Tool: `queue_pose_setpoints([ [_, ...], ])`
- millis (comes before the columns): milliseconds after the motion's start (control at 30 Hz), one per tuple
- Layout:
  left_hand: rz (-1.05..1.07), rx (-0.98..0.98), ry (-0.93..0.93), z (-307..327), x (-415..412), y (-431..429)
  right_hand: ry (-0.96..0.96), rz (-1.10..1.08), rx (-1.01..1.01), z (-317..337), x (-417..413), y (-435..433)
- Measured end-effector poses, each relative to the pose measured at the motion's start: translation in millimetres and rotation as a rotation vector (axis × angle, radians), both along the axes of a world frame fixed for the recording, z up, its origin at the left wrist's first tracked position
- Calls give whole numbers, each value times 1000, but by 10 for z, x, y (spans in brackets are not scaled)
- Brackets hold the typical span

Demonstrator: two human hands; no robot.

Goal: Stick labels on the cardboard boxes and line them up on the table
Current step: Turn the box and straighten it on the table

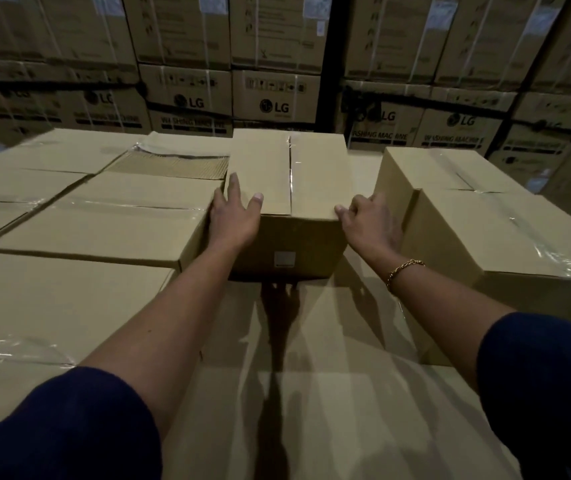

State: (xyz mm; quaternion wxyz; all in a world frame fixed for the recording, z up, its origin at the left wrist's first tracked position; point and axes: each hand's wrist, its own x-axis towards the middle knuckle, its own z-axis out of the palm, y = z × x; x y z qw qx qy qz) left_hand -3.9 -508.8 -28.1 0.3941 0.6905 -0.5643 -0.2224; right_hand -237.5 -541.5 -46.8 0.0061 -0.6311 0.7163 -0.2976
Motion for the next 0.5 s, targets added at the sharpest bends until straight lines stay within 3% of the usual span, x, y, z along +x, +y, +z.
queue_pose_setpoints([
  [167, 1, 112, -257, -85, -39, 207, -266, 243, 202, -16, -151, 160],
  [333, -20, 63, -364, -176, -144, 663, -219, 304, 272, -78, -400, 538],
  [500, 4, -21, -312, 4, -236, 1348, -223, 286, 269, 231, -535, 1344],
])
